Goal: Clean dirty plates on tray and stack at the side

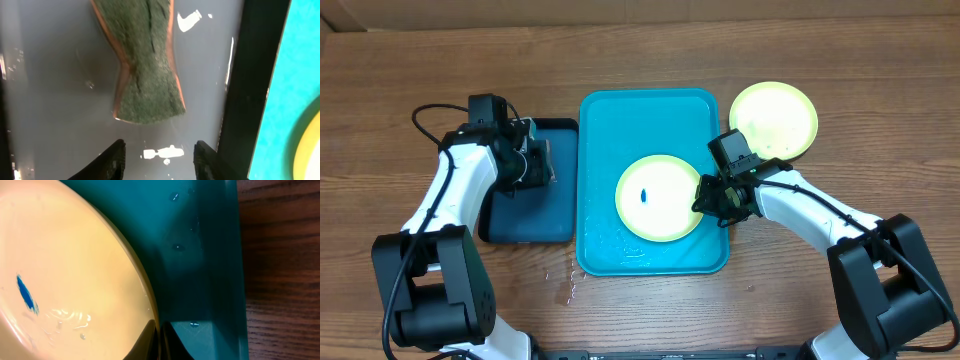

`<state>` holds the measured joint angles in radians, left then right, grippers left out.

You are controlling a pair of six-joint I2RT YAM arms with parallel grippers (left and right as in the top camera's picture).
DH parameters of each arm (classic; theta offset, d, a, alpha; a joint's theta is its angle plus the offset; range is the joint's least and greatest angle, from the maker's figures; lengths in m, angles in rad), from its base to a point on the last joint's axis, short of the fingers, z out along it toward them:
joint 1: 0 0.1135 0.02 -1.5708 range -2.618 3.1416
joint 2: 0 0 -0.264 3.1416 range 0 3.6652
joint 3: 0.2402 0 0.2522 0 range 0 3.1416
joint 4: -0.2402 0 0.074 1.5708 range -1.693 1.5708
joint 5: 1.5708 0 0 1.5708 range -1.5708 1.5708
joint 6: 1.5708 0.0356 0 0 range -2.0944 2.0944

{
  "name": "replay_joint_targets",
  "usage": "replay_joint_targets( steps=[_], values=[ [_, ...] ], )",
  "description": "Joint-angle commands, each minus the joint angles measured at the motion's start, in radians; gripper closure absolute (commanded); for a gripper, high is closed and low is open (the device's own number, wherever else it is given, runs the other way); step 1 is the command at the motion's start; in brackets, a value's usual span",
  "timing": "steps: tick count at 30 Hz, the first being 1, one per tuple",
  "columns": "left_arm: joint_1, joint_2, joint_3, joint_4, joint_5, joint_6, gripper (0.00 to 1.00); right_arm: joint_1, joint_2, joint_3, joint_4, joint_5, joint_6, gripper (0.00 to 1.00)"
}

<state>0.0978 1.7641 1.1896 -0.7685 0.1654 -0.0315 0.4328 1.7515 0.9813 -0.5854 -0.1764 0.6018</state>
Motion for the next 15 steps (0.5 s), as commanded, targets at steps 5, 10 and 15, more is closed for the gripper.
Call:
replay_joint_targets(
  steps=[5,10,15],
  values=[
    [-0.008,0.003,0.074,0.014,-0.035,-0.029,0.54,0.0,0.001,-0.008,0.006,0.012,0.001,0.96],
    [-0.008,0.004,0.073,0.034,-0.046,-0.029,0.61,0.0,0.001,-0.008,0.014,0.012,0.001,0.96],
    [-0.013,0.016,0.073,0.048,-0.046,-0.028,0.59,0.0,0.001,-0.008,0.018,0.012,0.001,0.96]
  ],
)
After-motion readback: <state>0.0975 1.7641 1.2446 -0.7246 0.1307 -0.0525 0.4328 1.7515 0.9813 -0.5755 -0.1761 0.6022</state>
